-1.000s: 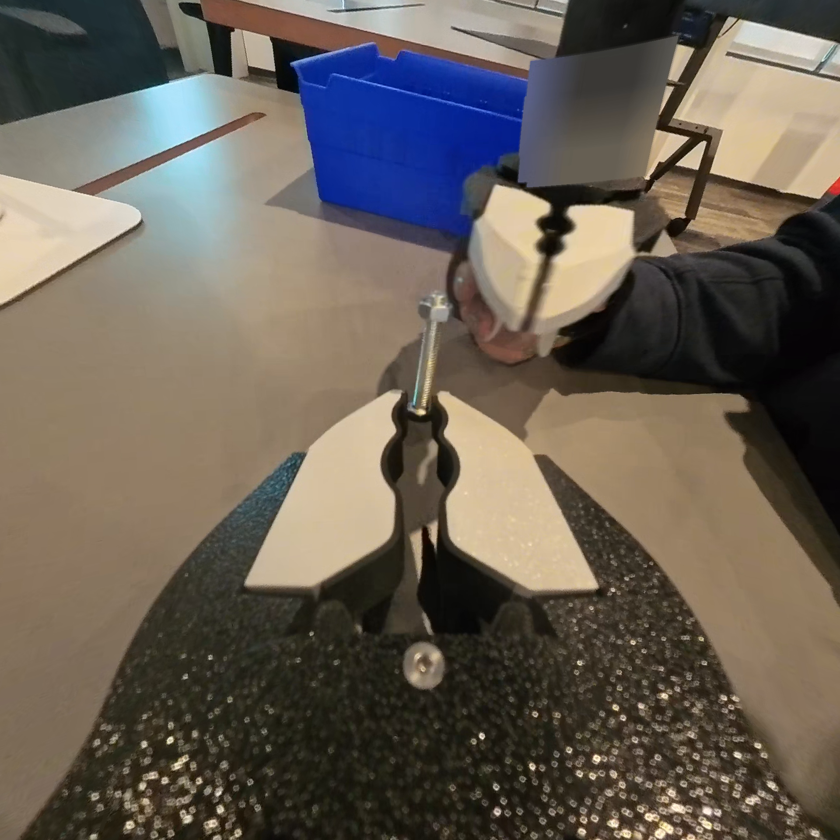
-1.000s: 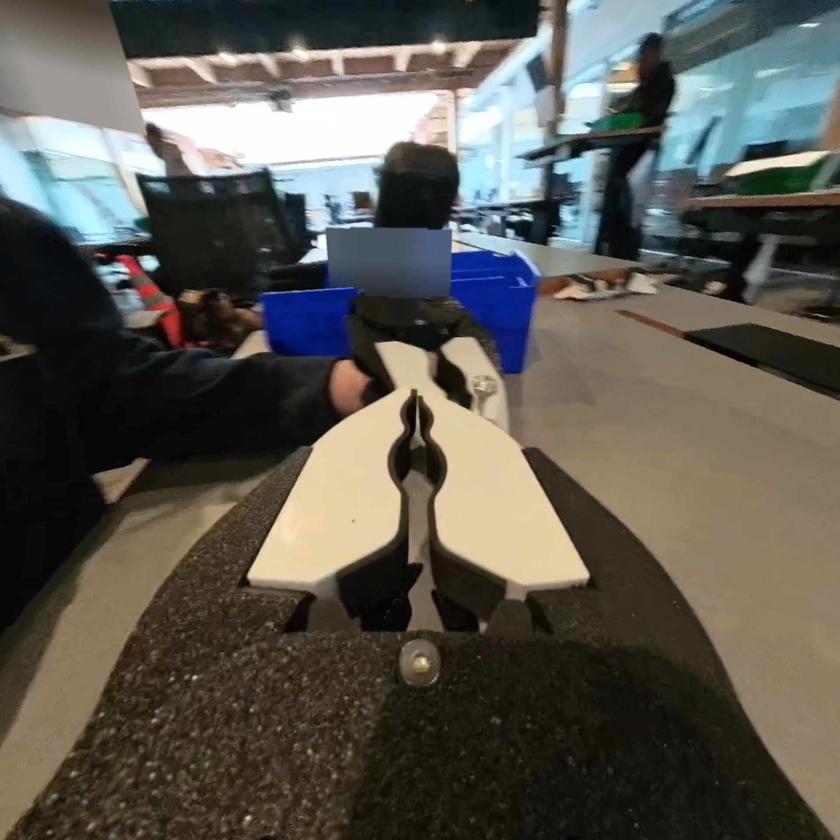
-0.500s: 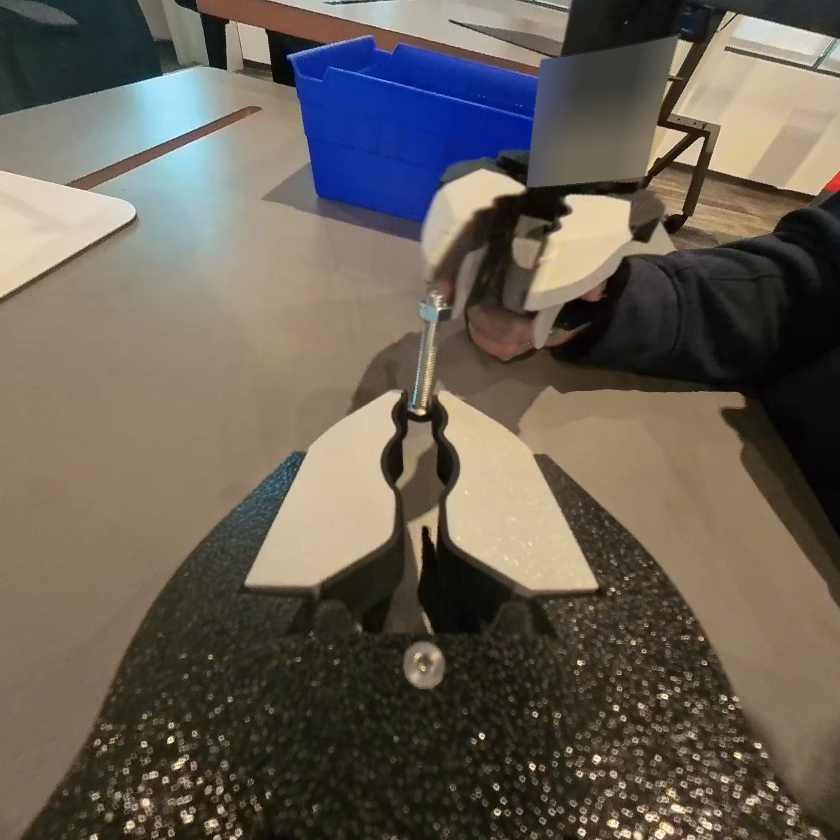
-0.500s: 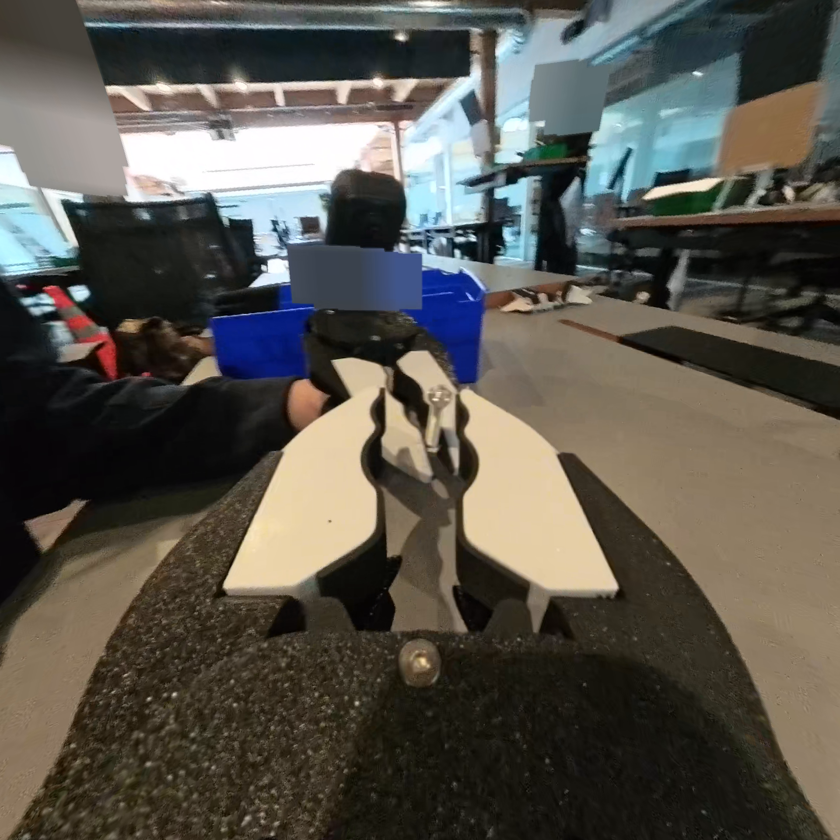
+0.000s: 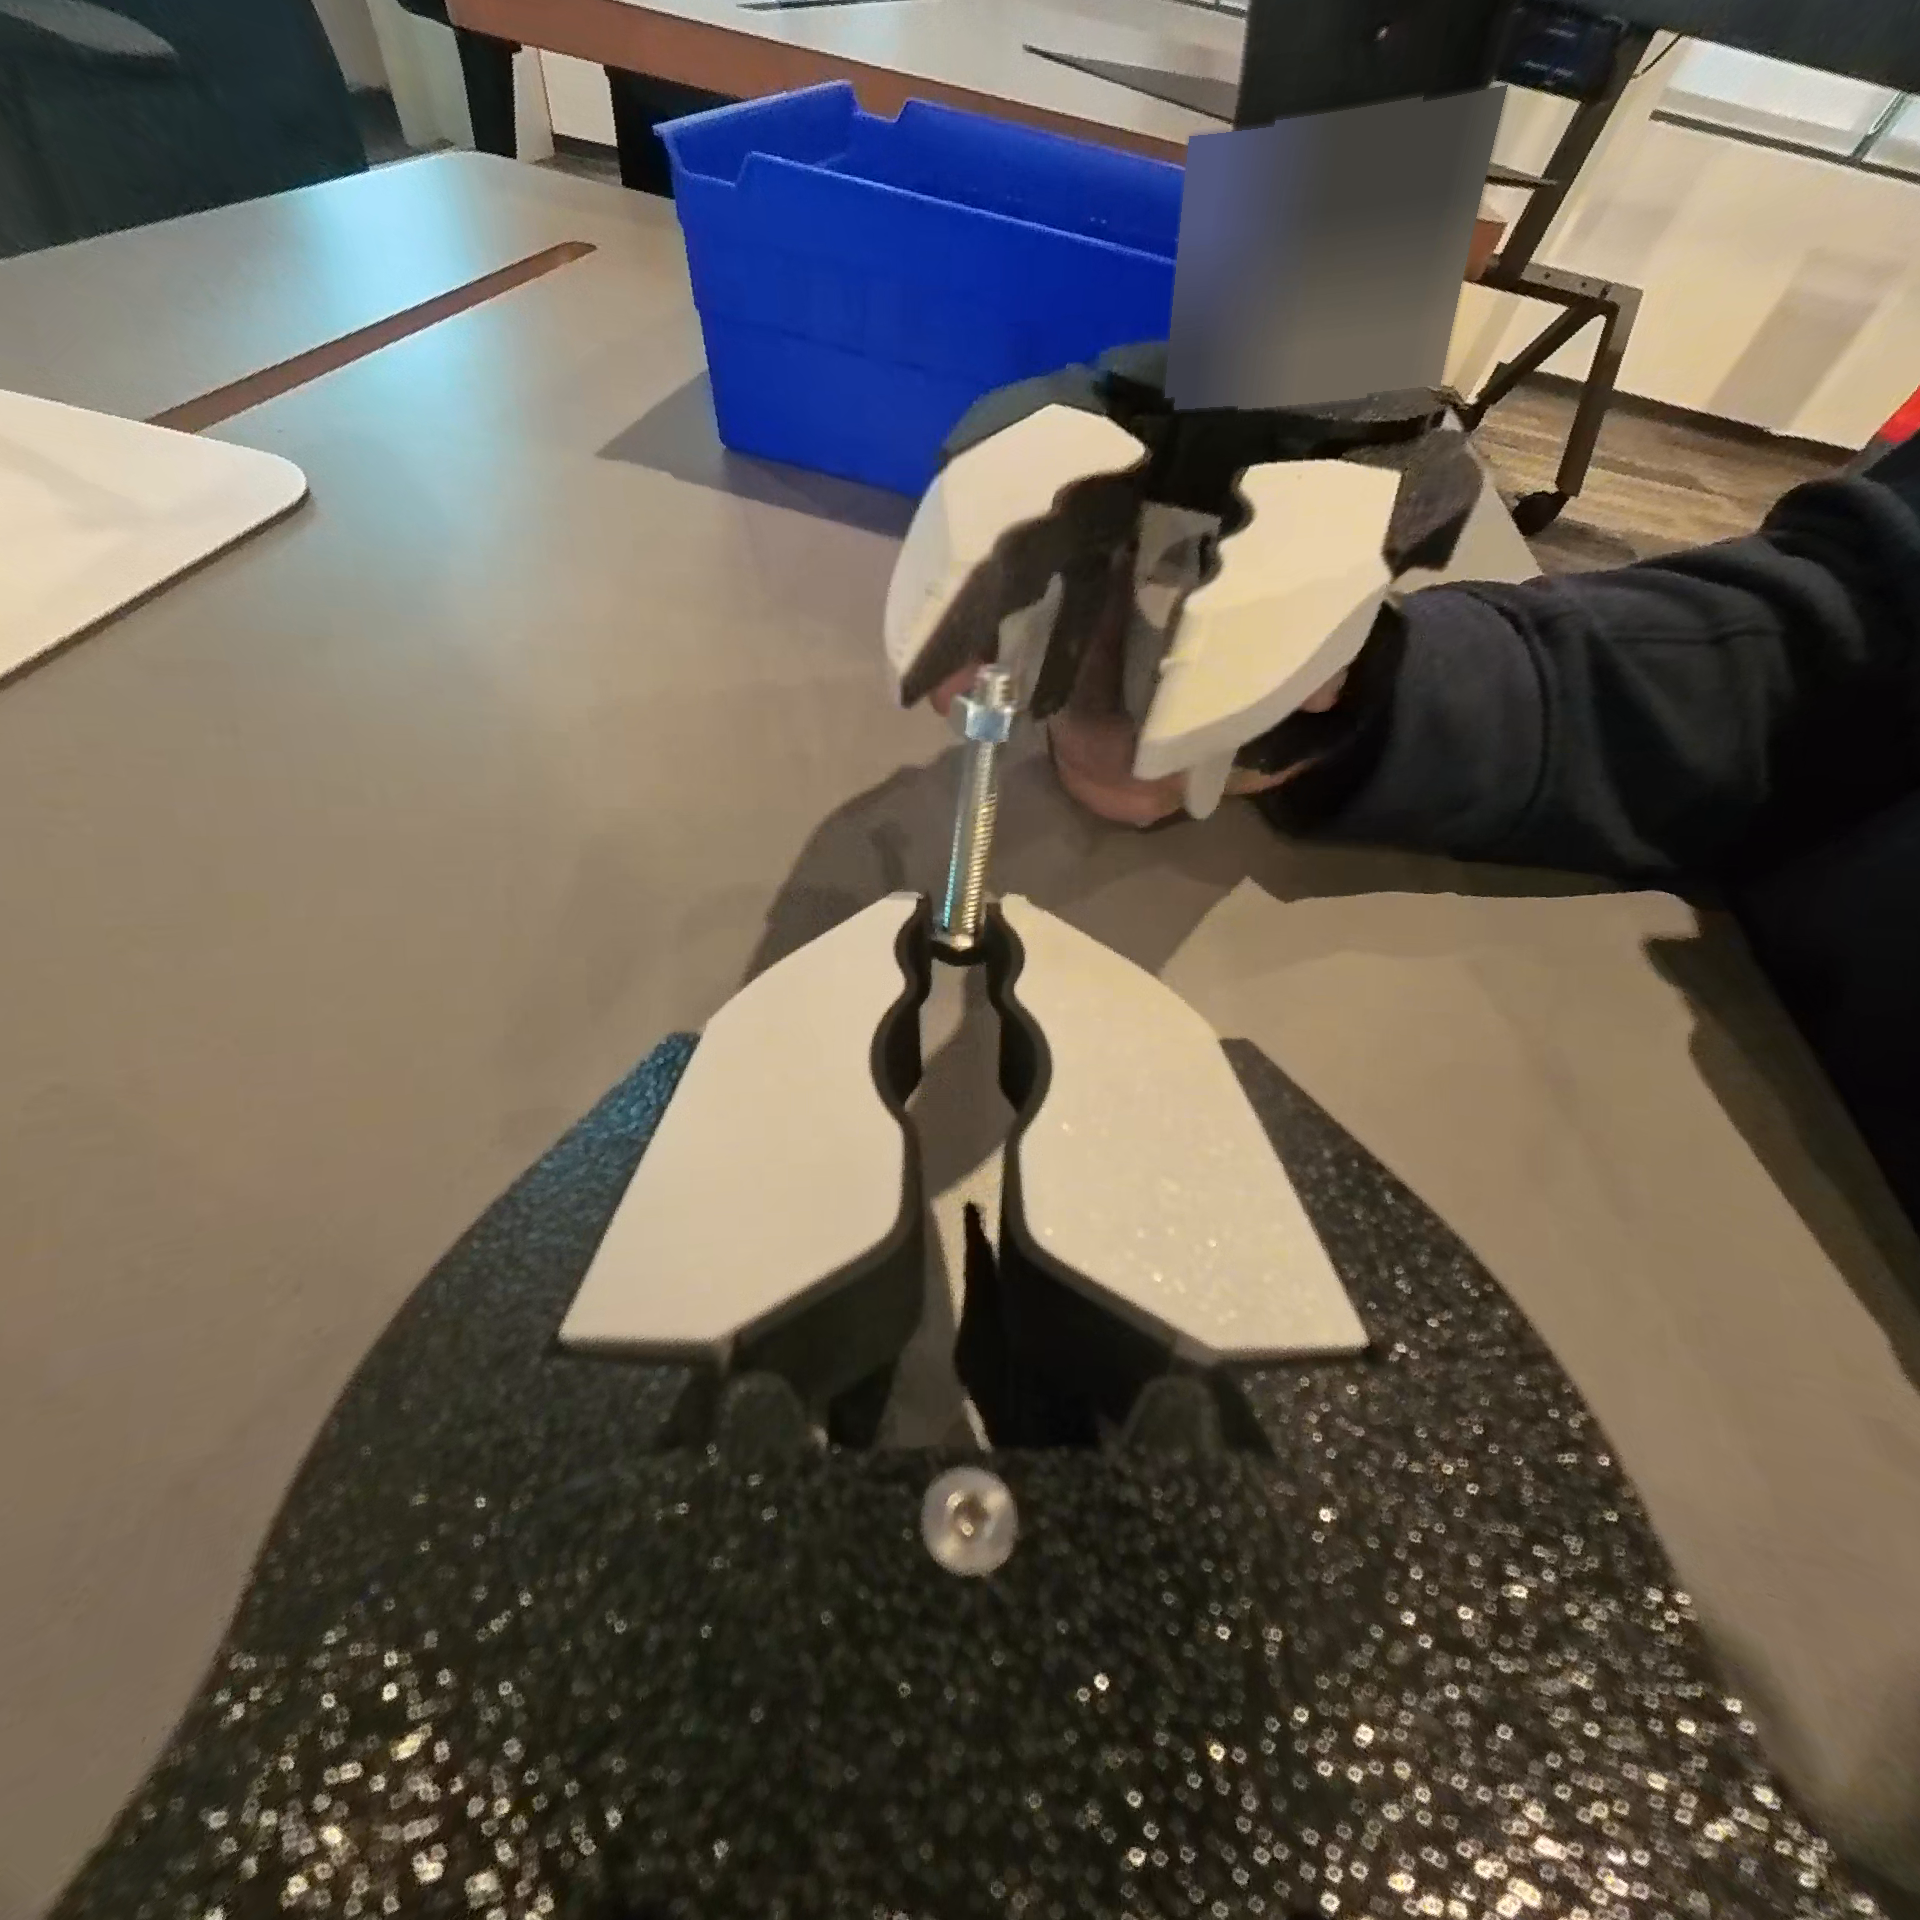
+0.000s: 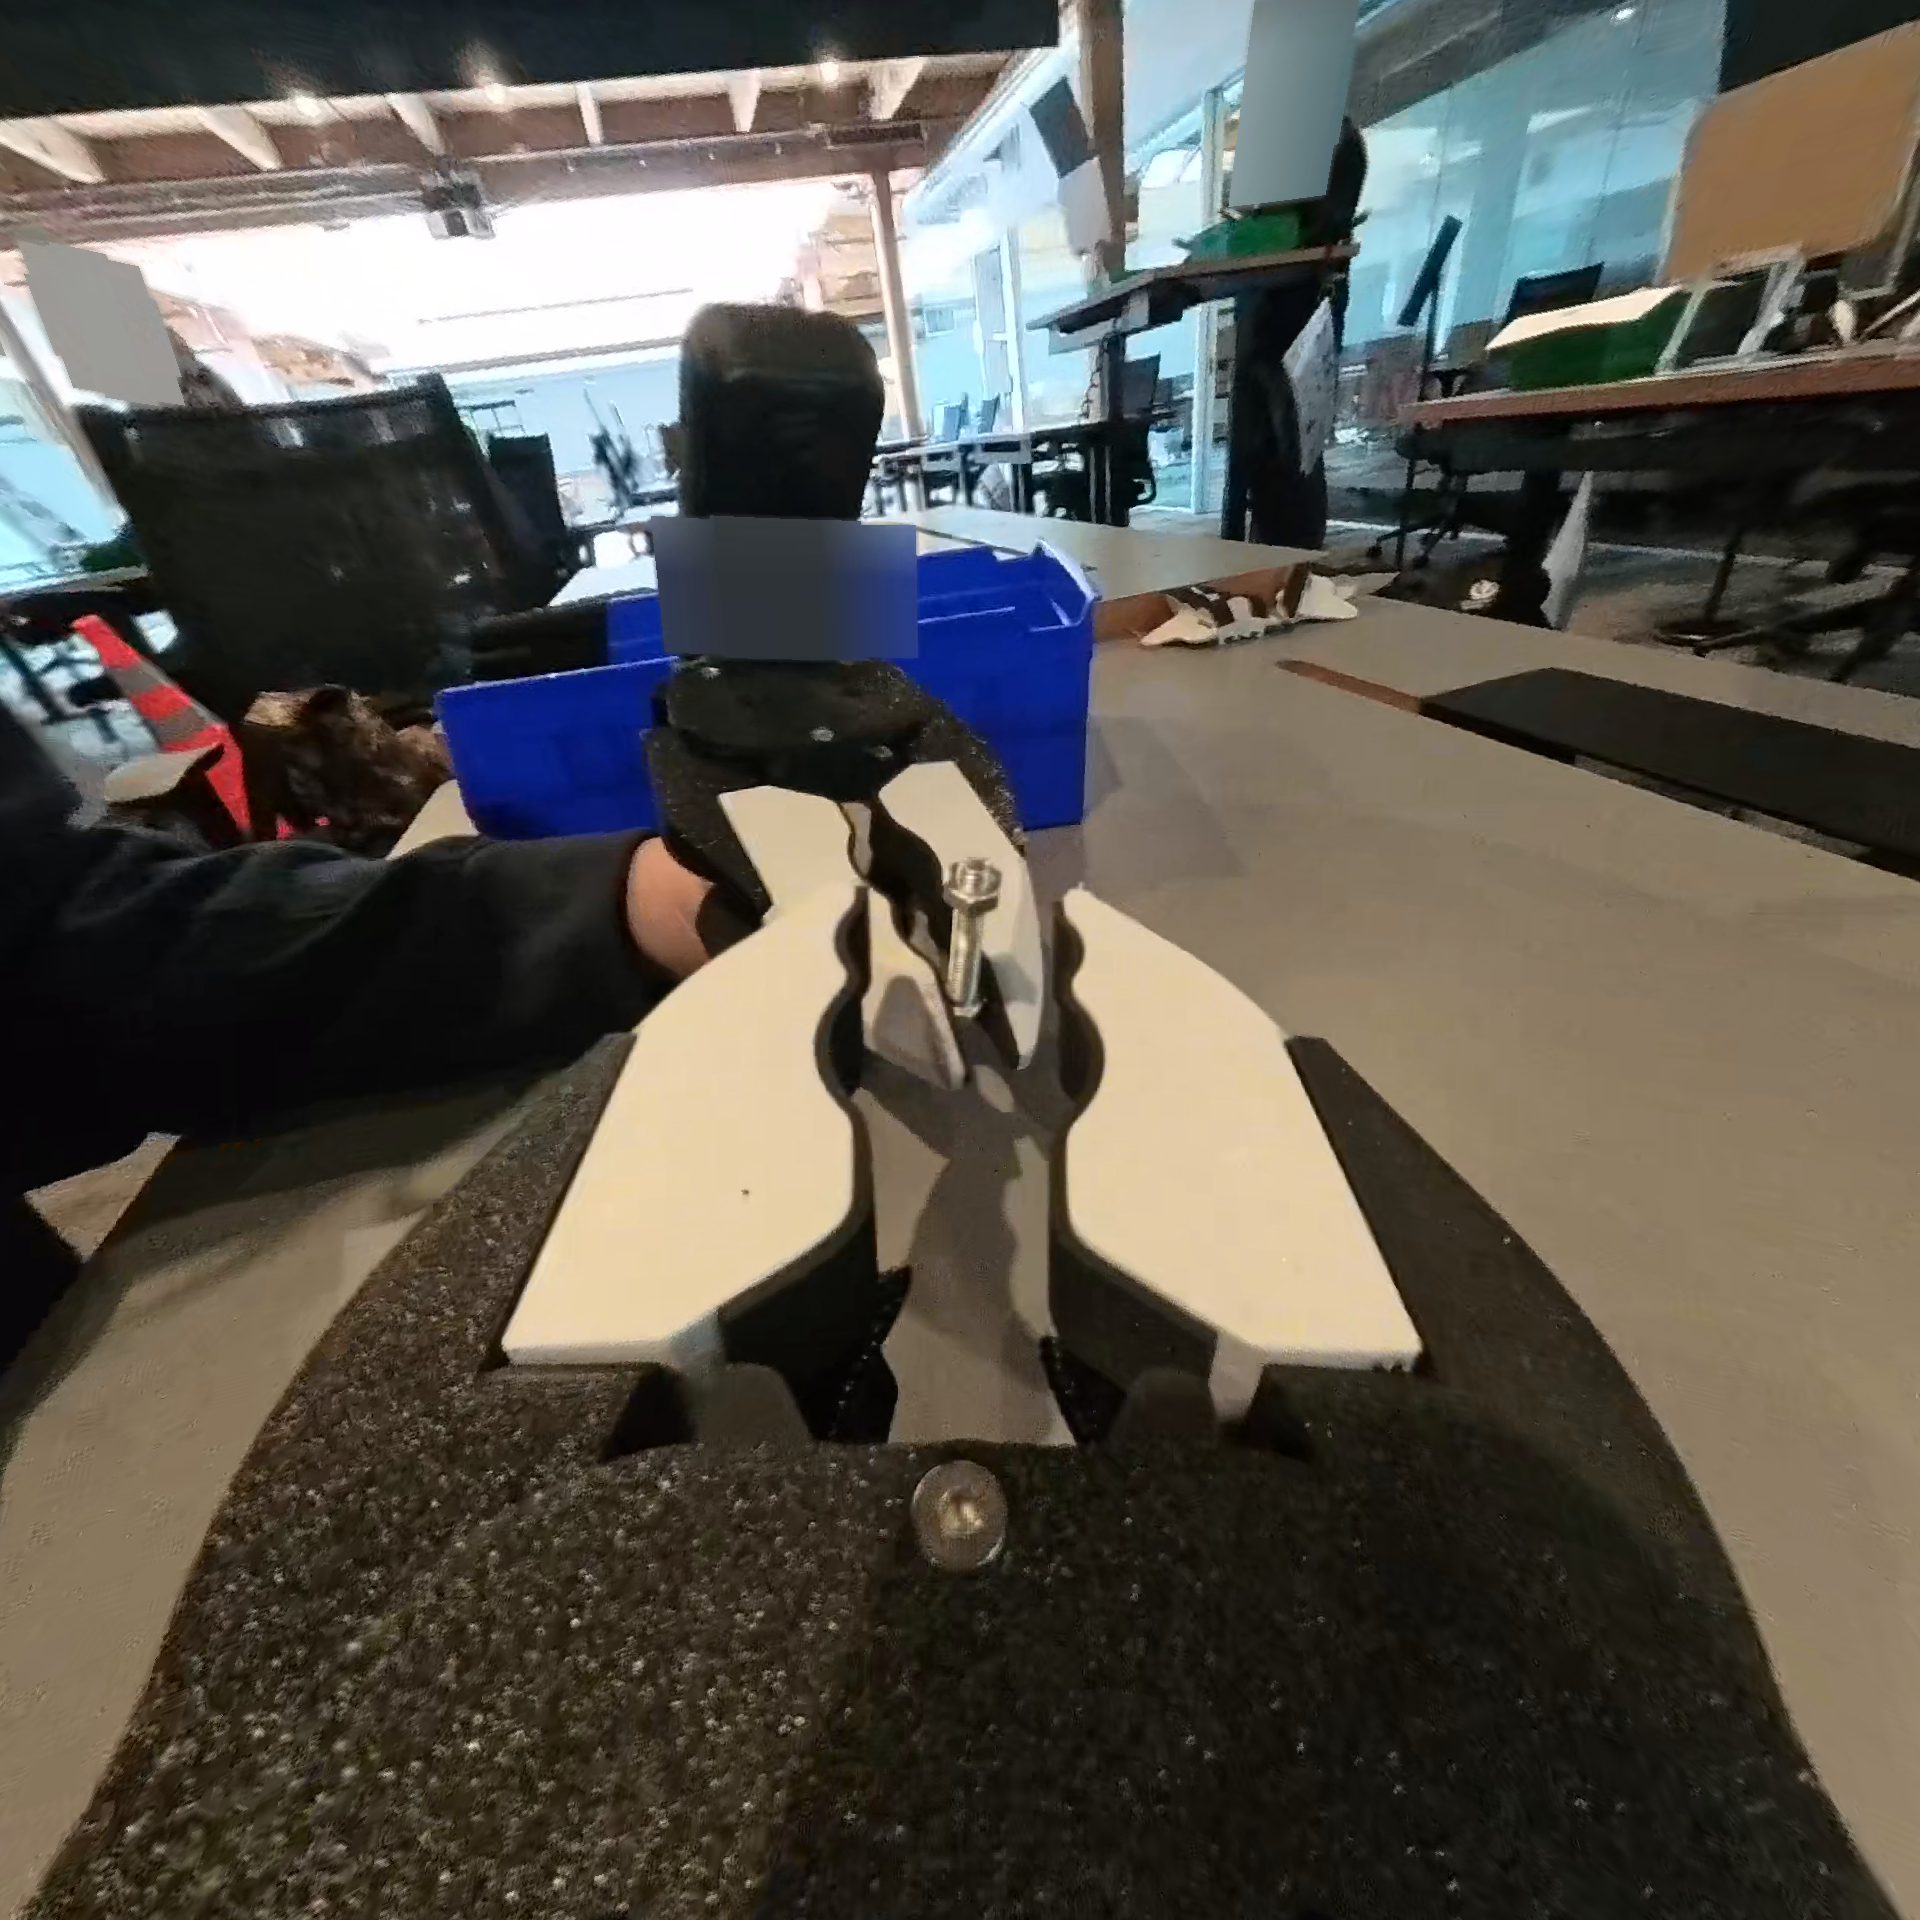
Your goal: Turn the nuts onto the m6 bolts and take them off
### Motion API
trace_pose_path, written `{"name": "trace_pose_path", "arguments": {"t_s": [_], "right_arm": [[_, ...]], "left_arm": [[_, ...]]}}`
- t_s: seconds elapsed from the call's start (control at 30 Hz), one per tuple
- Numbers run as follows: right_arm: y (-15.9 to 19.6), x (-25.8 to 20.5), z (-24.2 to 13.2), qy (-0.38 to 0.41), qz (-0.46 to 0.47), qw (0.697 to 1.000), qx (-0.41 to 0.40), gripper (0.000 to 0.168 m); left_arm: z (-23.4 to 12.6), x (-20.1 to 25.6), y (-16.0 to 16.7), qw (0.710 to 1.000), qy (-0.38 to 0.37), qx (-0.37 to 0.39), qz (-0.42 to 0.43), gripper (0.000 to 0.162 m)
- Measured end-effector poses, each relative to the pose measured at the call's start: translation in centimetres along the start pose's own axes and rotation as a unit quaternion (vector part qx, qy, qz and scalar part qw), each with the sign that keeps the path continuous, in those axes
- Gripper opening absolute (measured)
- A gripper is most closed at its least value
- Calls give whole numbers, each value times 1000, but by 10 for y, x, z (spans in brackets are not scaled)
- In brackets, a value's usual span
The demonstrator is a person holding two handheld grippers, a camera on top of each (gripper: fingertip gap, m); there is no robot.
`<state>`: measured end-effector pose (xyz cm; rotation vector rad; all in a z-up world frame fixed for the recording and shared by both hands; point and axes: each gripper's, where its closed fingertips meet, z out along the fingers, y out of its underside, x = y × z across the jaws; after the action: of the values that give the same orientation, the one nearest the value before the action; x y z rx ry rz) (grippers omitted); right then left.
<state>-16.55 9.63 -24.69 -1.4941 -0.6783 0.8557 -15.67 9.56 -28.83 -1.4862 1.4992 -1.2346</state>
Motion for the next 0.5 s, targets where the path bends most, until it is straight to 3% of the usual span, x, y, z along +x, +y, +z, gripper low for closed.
{"name": "trace_pose_path", "arguments": {"t_s": [0.1,0.2,0.3,0.37,0.4,0.43,0.47,0.5], "right_arm": [[-1,-28,-7,-88,-15,996,9,1],[-7,-9,-10,-8,-17,999,33,22],[-3,2,-3,14,-6,1000,11,32],[1,-3,1,-7,-7,1000,-3,31],[1,-9,0,-27,-10,1000,-2,23],[-1,-20,-4,-61,-13,998,5,4],[-3,-30,-9,-92,-14,996,17,1],[-5,-25,-10,-68,-10,997,28,5]], "left_arm": [[-1,0,-1,1000,1,3,-2,9],[0,0,0,1000,2,1,-2,9],[0,0,0,1000,2,-1,-1,9],[0,0,0,1000,2,1,-3,9],[0,0,-1,1000,2,2,-3,9],[-1,0,-1,1000,2,4,-3,9],[-1,0,-1,1000,3,4,-4,9],[-1,0,-1,1000,3,4,-4,9]]}}
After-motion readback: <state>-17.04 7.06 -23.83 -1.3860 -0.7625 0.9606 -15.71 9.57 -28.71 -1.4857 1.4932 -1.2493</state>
